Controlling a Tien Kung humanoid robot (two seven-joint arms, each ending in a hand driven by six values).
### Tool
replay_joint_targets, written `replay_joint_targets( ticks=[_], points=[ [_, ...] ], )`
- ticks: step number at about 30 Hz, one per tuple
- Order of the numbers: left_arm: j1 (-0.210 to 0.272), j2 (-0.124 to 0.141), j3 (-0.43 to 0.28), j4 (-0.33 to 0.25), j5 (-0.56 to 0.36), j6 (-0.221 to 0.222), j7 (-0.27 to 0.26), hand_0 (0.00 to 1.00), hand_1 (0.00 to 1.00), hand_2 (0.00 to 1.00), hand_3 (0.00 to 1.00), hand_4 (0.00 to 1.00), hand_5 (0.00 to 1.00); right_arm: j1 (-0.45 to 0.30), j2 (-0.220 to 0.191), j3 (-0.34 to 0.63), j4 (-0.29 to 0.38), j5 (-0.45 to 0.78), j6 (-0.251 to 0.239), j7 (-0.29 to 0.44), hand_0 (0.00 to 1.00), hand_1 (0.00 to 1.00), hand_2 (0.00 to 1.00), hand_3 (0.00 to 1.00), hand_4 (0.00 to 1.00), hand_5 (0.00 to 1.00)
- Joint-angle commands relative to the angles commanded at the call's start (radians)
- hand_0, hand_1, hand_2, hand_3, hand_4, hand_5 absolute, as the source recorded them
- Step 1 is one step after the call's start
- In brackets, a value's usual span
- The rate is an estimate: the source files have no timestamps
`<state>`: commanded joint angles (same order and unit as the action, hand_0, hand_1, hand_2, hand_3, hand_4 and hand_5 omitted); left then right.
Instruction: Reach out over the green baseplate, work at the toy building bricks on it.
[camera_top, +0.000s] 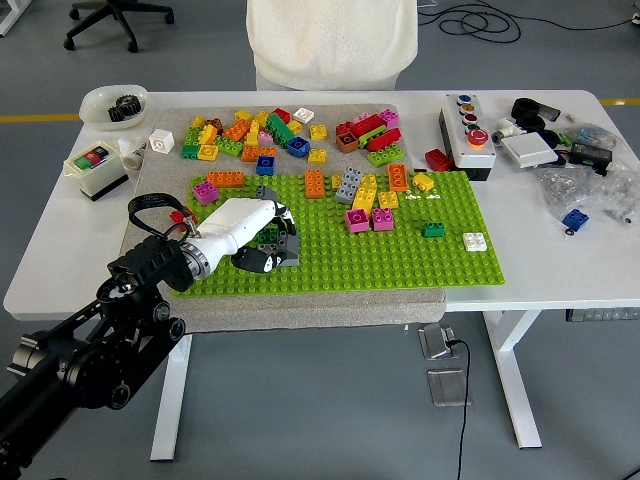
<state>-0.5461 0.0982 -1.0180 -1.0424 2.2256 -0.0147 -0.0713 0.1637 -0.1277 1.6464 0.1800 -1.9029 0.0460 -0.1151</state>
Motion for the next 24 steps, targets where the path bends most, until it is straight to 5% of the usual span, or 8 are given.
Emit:
replay_joint_targets(
  ticks=[24],
  points=[
    [0.0,-0.002,0.001,0.002,-0.022,-0.012,-0.005,0.733,0.693,0.589,0.602,0.76,0.023,-0.001,0.0,-0.004,0.0,0.002,0.006,0.002,0.74,0.644,0.683,0.624,0.82,0.53]
  ],
)
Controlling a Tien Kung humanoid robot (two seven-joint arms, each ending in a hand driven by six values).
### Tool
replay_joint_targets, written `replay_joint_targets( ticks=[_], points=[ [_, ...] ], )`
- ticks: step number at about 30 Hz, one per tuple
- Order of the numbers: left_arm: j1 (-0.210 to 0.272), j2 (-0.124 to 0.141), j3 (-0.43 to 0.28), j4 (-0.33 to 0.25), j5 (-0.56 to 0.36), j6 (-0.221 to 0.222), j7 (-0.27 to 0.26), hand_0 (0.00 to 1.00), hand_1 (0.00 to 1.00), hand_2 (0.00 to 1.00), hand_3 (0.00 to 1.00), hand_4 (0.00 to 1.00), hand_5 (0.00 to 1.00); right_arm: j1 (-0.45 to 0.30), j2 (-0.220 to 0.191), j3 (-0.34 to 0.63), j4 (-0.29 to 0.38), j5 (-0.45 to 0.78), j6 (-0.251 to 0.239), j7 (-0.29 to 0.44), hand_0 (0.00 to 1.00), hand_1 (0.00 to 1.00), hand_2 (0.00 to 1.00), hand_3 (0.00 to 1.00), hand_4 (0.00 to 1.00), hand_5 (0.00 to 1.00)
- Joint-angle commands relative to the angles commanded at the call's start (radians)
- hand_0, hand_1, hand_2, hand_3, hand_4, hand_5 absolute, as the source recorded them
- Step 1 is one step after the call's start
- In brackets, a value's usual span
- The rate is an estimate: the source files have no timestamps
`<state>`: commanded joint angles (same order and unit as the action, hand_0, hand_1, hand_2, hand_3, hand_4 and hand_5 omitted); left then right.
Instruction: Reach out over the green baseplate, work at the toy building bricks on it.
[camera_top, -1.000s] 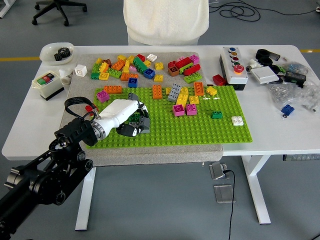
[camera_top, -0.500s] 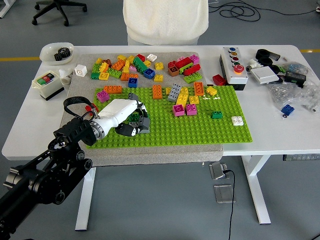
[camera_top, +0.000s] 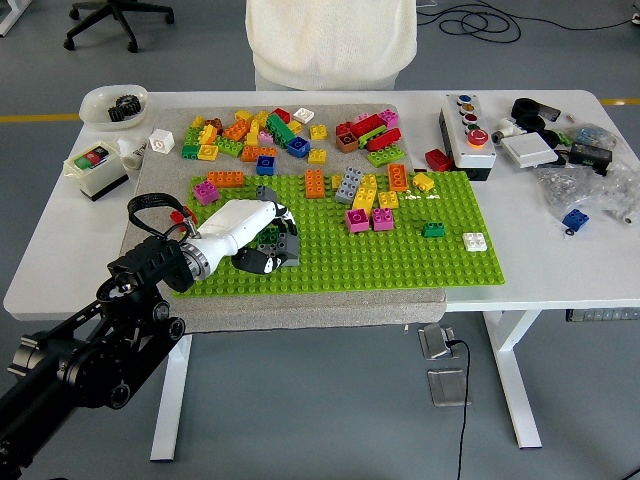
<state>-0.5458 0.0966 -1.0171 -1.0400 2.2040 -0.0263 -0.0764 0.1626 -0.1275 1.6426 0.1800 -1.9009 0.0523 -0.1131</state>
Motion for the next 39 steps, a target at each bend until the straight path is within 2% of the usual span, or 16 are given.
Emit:
replay_joint_targets(
  ticks=[2,3,21,22,27,28,39],
  points=[
    [0.0,0.0,0.0,0.0,-0.004,-0.001,-0.001,0.733,0.693,0.589,0.602,0.76,0.023,0.0,0.0,0.0,0.0,0.0,0.0,0.0,0.74,0.644,0.683,0.624,0.82,0.53],
    [0.0,-0.001,-0.001,0.0,-0.006,-0.001,-0.001,0.734,0.693,0.595,0.645,0.779,0.026,0.0,0.0,0.0,0.0,0.0,0.0,0.0,0.74,0.644,0.682,0.623,0.82,0.53],
    [-0.007,-0.001,-0.009,0.002,-0.022,0.008,-0.006,0.742,0.695,0.599,0.677,0.806,0.041,0.001,0.0,-0.001,0.0,0.001,0.003,0.0,0.741,0.644,0.681,0.62,0.82,0.53],
    [-0.007,-0.001,-0.01,0.002,-0.024,0.008,-0.007,0.745,0.696,0.606,0.704,0.823,0.048,0.001,0.0,-0.002,0.0,0.002,0.003,0.0,0.741,0.644,0.681,0.62,0.82,0.53],
    [-0.008,-0.002,-0.009,0.003,-0.032,0.001,-0.008,0.745,0.696,0.606,0.704,0.823,0.048,0.001,0.0,-0.001,0.0,0.002,0.003,0.0,0.741,0.644,0.681,0.62,0.82,0.53],
    [-0.008,-0.002,-0.009,0.003,-0.033,-0.001,-0.008,0.75,0.701,0.627,0.74,0.85,0.065,0.001,0.0,-0.001,0.0,0.002,0.003,0.0,0.741,0.644,0.68,0.617,0.82,0.53],
    [-0.009,-0.004,-0.006,0.007,-0.045,-0.004,-0.009,0.752,0.705,0.643,0.767,0.872,0.075,0.001,0.001,-0.002,0.0,0.004,0.003,0.0,0.741,0.643,0.68,0.615,0.82,0.53]
  ],
)
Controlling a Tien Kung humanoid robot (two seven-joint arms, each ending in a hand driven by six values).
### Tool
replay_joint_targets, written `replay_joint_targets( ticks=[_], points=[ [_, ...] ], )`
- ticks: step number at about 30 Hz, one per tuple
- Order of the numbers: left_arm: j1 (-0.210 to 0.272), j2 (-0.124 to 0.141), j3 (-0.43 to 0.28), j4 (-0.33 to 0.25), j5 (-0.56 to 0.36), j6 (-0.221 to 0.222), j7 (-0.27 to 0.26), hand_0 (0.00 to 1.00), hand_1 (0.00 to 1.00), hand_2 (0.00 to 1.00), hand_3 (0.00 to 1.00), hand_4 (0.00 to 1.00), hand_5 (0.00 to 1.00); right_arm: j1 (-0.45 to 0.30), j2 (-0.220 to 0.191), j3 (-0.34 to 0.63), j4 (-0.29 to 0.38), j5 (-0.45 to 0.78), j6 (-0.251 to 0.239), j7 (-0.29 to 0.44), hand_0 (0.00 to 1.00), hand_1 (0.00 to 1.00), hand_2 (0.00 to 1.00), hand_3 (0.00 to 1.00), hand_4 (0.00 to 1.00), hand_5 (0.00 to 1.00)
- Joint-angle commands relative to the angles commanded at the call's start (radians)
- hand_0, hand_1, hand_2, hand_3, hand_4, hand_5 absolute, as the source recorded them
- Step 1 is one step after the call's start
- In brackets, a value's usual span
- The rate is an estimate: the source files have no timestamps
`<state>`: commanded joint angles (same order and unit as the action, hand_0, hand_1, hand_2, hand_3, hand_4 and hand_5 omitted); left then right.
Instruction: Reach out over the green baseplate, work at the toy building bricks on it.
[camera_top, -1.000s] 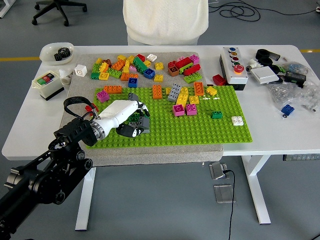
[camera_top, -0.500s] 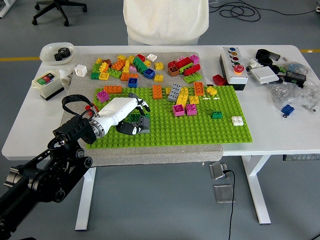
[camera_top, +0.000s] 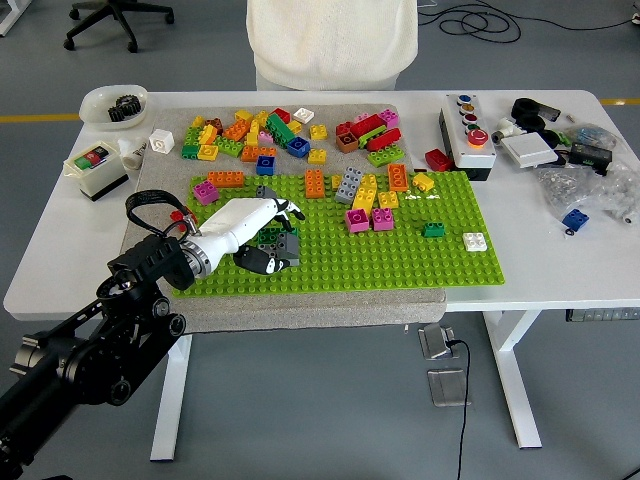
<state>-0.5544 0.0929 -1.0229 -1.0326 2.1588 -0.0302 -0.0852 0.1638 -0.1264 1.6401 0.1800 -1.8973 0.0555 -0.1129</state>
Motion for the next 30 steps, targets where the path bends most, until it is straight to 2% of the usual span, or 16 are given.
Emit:
replay_joint_targets(
  ticks=[7,16,30],
  points=[
    [-0.003,-0.001,-0.001,0.002,-0.006,0.009,-0.003,0.762,0.712,0.695,0.8,0.915,0.094,0.0,-0.001,0.0,0.0,0.002,0.0,0.0,0.74,0.644,0.68,0.614,0.82,0.53],
    [-0.004,-0.003,0.002,0.007,-0.011,0.013,-0.002,0.764,0.715,0.705,0.803,0.923,0.095,0.0,0.0,-0.001,0.0,0.003,0.004,0.001,0.74,0.644,0.679,0.613,0.819,0.529],
    [-0.009,-0.009,0.011,0.024,-0.028,0.044,-0.001,0.769,0.719,0.726,0.807,0.938,0.1,0.001,-0.001,-0.005,0.0,0.005,0.009,0.002,0.74,0.644,0.679,0.611,0.819,0.529]
  ],
)
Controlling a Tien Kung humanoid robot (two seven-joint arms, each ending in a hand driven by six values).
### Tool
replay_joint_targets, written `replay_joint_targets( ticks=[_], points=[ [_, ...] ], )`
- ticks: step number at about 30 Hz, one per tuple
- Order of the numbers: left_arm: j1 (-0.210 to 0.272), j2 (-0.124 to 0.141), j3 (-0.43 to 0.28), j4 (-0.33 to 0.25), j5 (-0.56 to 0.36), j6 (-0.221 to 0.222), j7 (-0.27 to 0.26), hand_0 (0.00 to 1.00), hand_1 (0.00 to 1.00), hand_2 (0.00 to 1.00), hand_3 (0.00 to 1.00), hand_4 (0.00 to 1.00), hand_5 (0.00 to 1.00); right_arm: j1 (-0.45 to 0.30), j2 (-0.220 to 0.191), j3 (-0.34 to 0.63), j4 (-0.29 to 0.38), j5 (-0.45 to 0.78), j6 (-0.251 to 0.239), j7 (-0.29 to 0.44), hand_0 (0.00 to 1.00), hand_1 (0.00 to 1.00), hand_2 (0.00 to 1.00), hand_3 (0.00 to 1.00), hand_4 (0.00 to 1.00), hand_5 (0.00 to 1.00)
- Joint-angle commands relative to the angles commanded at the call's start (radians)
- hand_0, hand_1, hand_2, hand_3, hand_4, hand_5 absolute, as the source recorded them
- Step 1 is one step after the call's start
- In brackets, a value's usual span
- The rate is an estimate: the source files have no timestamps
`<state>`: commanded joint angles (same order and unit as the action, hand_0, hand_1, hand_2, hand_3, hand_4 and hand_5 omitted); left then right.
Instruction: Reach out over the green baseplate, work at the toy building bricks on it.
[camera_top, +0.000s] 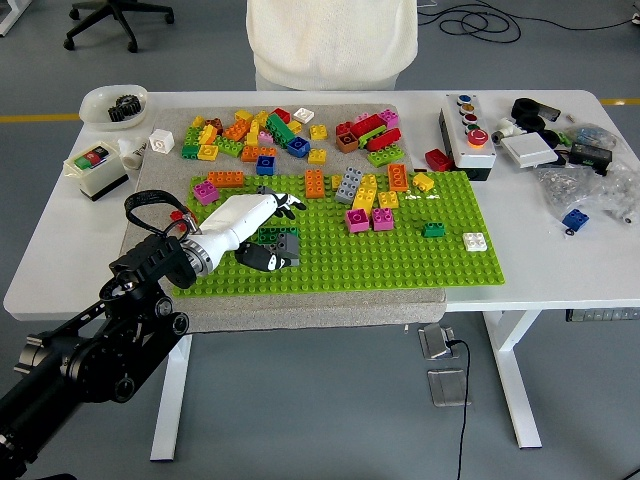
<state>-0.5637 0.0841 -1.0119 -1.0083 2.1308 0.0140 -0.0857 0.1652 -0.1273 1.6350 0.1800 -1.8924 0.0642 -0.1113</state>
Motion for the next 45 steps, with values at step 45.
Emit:
replay_joint_targets(
  ticks=[45],
  points=[
    [-0.028,-0.004,0.003,0.031,-0.017,0.018,-0.002,0.775,0.723,0.723,0.802,0.945,0.102,0.0,0.0,-0.004,0.0,-0.001,0.001,-0.001,0.739,0.646,0.679,0.609,0.818,0.53]
  ],
)
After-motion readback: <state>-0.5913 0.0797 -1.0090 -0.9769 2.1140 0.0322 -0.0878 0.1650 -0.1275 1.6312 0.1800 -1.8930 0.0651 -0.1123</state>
